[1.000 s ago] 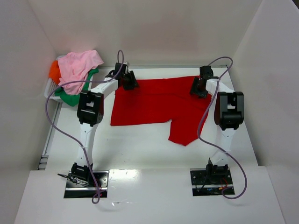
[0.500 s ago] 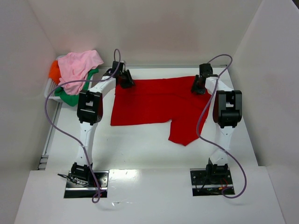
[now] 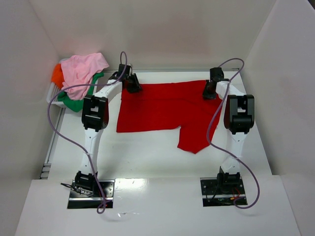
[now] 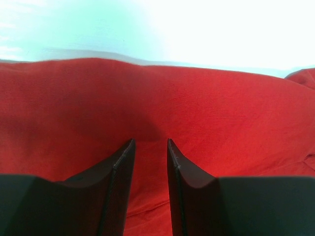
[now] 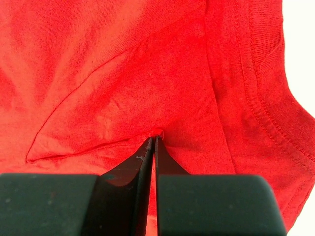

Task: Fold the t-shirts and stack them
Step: Fold the flattened tshirt in 1/3 of the way

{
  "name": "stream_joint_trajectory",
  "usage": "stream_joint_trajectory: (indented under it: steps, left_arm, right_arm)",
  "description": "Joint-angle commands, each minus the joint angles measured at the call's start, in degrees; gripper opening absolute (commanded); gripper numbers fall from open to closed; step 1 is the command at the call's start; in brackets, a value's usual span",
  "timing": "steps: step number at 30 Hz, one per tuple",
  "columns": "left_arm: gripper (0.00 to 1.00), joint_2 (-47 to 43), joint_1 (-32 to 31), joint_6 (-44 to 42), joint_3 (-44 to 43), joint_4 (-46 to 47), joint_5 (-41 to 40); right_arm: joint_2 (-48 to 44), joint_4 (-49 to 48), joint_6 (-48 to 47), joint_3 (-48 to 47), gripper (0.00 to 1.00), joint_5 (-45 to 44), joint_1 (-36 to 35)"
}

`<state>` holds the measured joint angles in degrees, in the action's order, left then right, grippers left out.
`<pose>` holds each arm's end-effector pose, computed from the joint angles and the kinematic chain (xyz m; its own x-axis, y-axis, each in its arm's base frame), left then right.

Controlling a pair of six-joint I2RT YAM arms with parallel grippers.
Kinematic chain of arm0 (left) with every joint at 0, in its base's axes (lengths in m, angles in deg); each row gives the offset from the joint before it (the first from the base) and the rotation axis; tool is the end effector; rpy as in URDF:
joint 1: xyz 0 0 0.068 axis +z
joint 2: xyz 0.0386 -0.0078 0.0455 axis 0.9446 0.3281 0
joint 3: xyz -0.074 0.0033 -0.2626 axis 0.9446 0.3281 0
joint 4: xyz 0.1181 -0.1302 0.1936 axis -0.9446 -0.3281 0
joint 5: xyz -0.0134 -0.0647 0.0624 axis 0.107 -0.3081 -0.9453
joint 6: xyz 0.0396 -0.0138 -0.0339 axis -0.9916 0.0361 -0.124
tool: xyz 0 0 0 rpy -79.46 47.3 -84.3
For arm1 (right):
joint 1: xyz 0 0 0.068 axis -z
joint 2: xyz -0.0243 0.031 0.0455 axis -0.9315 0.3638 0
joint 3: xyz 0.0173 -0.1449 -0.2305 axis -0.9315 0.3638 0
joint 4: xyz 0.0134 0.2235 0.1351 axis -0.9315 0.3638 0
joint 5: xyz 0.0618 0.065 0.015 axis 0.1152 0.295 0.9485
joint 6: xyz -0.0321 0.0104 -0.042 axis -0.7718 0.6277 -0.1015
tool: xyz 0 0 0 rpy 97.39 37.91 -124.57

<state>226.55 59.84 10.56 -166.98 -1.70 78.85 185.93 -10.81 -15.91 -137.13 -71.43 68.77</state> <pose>0.5473 -0.1135 0.1596 -0.7287 -0.4326 -0.5309 -0.1104 0.8393 -0.5324 0.4744 -0.0010 0.1669 -0.7899 0.3170 -0.5250 0.2658 0.9484 0.1727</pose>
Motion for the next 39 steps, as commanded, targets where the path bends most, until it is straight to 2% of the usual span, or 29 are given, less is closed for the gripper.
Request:
stream_joint_trajectory:
  steps: [1, 11, 25, 28, 29, 30, 32, 33, 34, 36, 39]
  left_arm:
    - [0.40, 1.89, 0.63, 1.05, -1.46, -1.45, 0.14]
    - [0.40, 2.41, 1.16, 1.05, -1.98, -1.45, 0.75]
    - [0.40, 2.41, 1.69, 0.00, -1.46, -1.45, 1.81]
    - [0.40, 2.41, 1.69, 0.00, -1.46, -1.45, 2.33]
    - [0.40, 1.89, 1.69, 0.00, -1.46, -1.45, 2.33]
    - [0.40, 1.89, 1.69, 0.00, -1.46, -1.45, 2.33]
    - [0.40, 1.89, 1.69, 0.00, -1.46, -1.45, 2.86]
    - [0.40, 1.89, 1.69, 0.00, -1.46, -1.45, 2.86]
    - [0.40, 1.89, 1.69, 0.00, -1.46, -1.45, 2.86]
    - [0.40, 1.89, 1.69, 0.00, -0.93, -1.45, 2.86]
    - [0.44, 1.36, 1.69, 0.00, -0.93, -1.45, 2.86]
  right_arm:
    - [-0.81, -0.16, 0.42, -2.64, 0.07, 1.87, -0.27]
    - [-8.73, -0.68, 3.67, 4.81, 0.09, 6.71, -0.80]
    - [-14.35, 3.79, 6.57, 14.76, 0.12, 7.95, -11.35]
    - [-16.28, 5.91, 7.18, 15.45, 0.23, 6.10, -11.96]
    - [-16.90, 6.43, 7.79, 15.46, 0.36, 5.57, -11.96]
    - [-18.30, 6.96, 7.80, 15.46, 0.42, 5.05, -11.96]
    - [-19.71, 6.96, 8.33, 15.99, 0.47, 3.65, -11.96]
    - [-21.02, 6.96, 8.33, 15.99, 0.57, 3.11, -11.96]
    - [-21.56, 7.57, 8.85, 15.29, 0.62, 2.59, -11.96]
    - [-22.61, 7.58, 8.85, 14.49, 0.68, 0.39, -11.96]
    - [-23.41, 6.00, 9.56, 13.88, 0.70, -3.12, -11.96]
